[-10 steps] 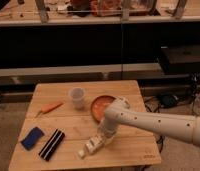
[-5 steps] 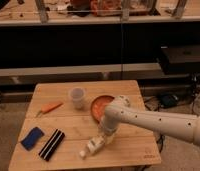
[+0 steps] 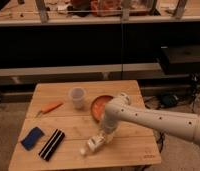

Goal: Place the bottle in the ceramic bowl

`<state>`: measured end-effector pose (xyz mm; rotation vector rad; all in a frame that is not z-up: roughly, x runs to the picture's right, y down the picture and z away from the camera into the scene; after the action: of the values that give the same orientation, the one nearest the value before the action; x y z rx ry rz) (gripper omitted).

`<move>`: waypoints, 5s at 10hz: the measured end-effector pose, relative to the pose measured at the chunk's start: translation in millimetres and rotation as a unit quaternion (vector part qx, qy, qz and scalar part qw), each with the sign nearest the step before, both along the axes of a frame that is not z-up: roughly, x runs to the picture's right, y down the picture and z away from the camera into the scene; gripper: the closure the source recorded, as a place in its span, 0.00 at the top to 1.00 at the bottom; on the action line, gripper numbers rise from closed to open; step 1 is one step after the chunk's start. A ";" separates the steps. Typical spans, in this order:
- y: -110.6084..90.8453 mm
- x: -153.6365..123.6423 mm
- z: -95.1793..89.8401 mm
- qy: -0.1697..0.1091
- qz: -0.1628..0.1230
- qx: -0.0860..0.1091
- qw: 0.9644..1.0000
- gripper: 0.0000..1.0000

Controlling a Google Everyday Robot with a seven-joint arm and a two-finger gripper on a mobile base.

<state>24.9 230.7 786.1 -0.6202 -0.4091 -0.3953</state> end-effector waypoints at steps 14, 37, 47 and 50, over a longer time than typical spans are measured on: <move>-69.4 13.0 2.2 -0.014 0.000 0.038 0.999 0.01; -156.4 25.0 29.4 -0.027 0.084 0.029 0.996 0.01; -164.1 25.5 33.3 -0.025 0.101 0.023 0.994 0.29; -164.6 24.4 33.7 -0.025 0.104 0.020 0.994 0.29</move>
<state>49.3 66.1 819.8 -0.5228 -0.5070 -0.2198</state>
